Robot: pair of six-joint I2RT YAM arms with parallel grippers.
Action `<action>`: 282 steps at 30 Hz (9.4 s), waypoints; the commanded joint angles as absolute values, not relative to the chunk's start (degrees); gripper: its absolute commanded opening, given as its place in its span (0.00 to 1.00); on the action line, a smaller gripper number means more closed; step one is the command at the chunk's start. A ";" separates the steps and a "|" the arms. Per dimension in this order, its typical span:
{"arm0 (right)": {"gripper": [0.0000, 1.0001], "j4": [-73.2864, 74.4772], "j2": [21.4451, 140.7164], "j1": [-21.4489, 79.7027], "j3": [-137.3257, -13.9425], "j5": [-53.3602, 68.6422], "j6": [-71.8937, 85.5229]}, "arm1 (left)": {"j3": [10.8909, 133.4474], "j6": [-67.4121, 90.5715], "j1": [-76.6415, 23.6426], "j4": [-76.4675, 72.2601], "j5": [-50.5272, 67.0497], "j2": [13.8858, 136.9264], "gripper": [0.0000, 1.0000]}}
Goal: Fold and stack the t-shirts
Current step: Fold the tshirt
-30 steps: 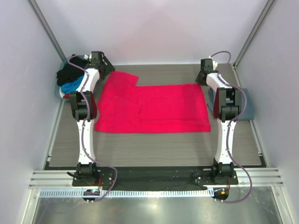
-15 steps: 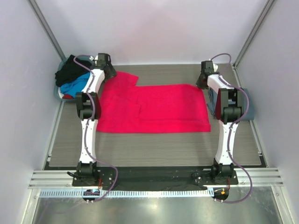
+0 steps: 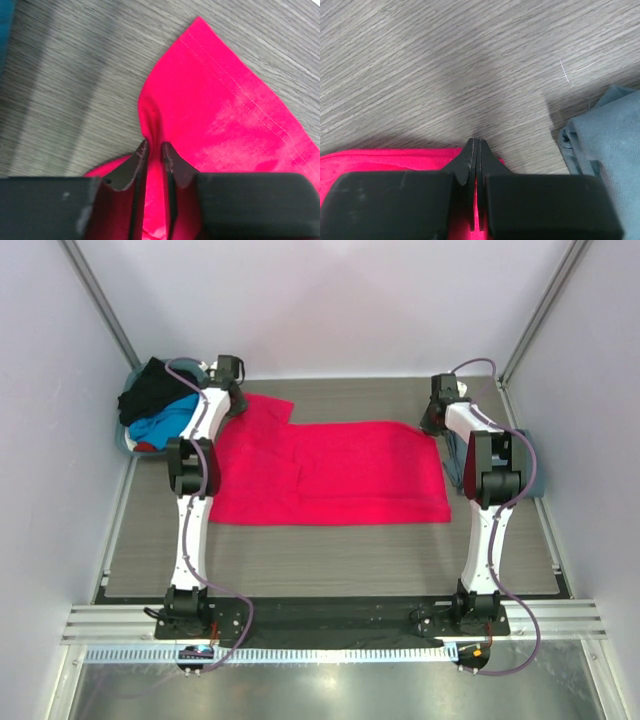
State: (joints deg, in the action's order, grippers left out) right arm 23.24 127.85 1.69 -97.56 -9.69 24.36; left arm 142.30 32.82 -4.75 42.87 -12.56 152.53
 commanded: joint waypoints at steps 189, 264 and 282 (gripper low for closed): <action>0.01 -8.00 132.98 39.02 -99.14 23.20 48.25 | 64.16 27.77 10.37 24.26 7.65 99.32 0.12; 0.45 8.35 130.43 43.59 -99.84 21.08 35.59 | 54.76 26.98 7.29 49.66 7.65 81.38 0.62; 0.31 1.23 132.01 43.42 -100.28 27.16 40.16 | 50.01 30.94 8.26 40.96 11.34 84.37 0.60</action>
State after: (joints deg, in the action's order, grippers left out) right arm 4.62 131.66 43.48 -97.34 24.67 38.30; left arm 50.30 30.06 7.94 43.72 10.61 83.83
